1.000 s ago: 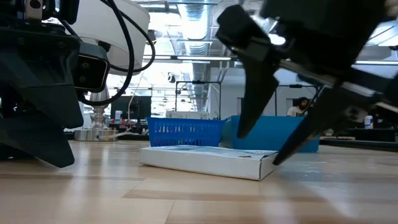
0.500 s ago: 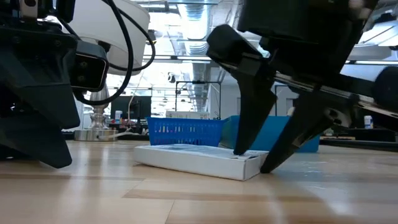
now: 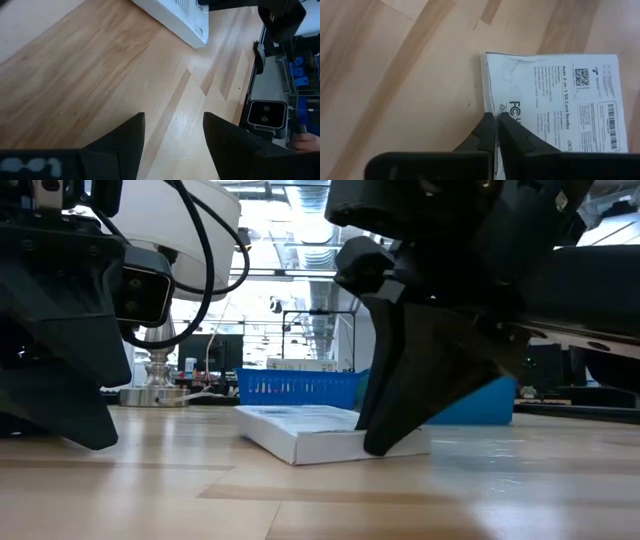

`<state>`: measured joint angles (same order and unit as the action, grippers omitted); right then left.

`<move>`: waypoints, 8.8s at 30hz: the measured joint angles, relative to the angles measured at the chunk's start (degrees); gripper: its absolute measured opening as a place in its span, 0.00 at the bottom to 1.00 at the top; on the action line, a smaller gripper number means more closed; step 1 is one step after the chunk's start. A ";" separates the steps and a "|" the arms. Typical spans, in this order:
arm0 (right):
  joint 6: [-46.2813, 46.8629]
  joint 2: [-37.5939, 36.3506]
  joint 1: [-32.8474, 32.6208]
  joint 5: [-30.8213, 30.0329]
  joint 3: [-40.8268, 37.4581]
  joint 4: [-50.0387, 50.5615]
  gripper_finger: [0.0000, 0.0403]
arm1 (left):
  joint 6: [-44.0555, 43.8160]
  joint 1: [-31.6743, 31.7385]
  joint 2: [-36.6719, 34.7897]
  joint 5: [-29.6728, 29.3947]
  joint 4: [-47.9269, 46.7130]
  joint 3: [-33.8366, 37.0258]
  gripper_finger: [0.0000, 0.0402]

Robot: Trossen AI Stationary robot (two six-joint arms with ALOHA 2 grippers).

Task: Pick and place items into bin
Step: Stack the white card reader box on top of the white card reader box in the yellow bin

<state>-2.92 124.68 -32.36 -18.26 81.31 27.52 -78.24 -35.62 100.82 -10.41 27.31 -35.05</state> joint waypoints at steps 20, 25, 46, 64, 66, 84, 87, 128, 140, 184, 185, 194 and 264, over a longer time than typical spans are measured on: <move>-1.57 0.75 -1.46 -13.96 19.99 29.40 0.00 | 1.66 -0.46 0.00 0.09 0.07 -0.04 0.47; -1.57 0.63 -1.79 -19.18 25.34 36.07 0.00 | 3.41 -0.50 0.00 1.52 0.09 -0.04 0.47; -27.91 0.48 14.80 -30.35 31.15 54.85 0.00 | 4.24 -0.38 -0.02 1.10 -0.28 -0.08 0.47; -46.56 -0.81 30.63 -32.94 31.22 51.83 0.00 | 1.36 -0.40 -0.07 -0.83 -4.24 -0.13 0.47; -48.29 -0.96 30.72 -32.91 31.24 49.39 0.00 | 0.88 -0.40 -0.07 -1.09 -4.26 -0.13 0.47; -59.20 -0.92 31.45 -27.19 31.03 27.99 0.00 | -3.13 -0.33 -0.04 -5.50 -4.90 -0.03 0.47; -59.70 -0.88 32.16 -26.40 30.80 27.68 0.00 | -3.74 -0.33 -0.04 -5.90 -4.90 -0.02 0.47; -66.11 -0.55 37.28 -25.14 19.57 13.52 0.00 | -8.59 -0.28 -0.02 -8.52 -6.08 -0.04 0.47; -66.60 -0.57 38.42 -22.60 19.60 16.96 0.00 | -9.45 -0.33 -0.04 -9.44 -6.45 -0.04 0.47; -60.47 -2.44 37.69 -33.96 17.35 20.73 0.20 | -7.87 -0.27 -1.07 -10.23 -6.79 0.02 0.47; -57.48 -3.29 37.54 -34.09 18.74 21.98 0.20 | -6.92 -0.17 -1.74 -10.53 -7.56 0.05 0.47; -27.14 -18.95 34.83 -17.62 26.68 30.95 0.19 | 11.43 2.43 -17.04 -14.68 -20.11 0.31 0.47; 16.13 -113.57 20.50 27.12 -77.86 -39.74 0.19 | 53.33 -5.40 -92.45 -47.42 -14.80 34.45 0.47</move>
<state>13.21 11.11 -11.86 8.86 3.45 -12.22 -24.91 -41.01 8.36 -57.84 12.51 -0.60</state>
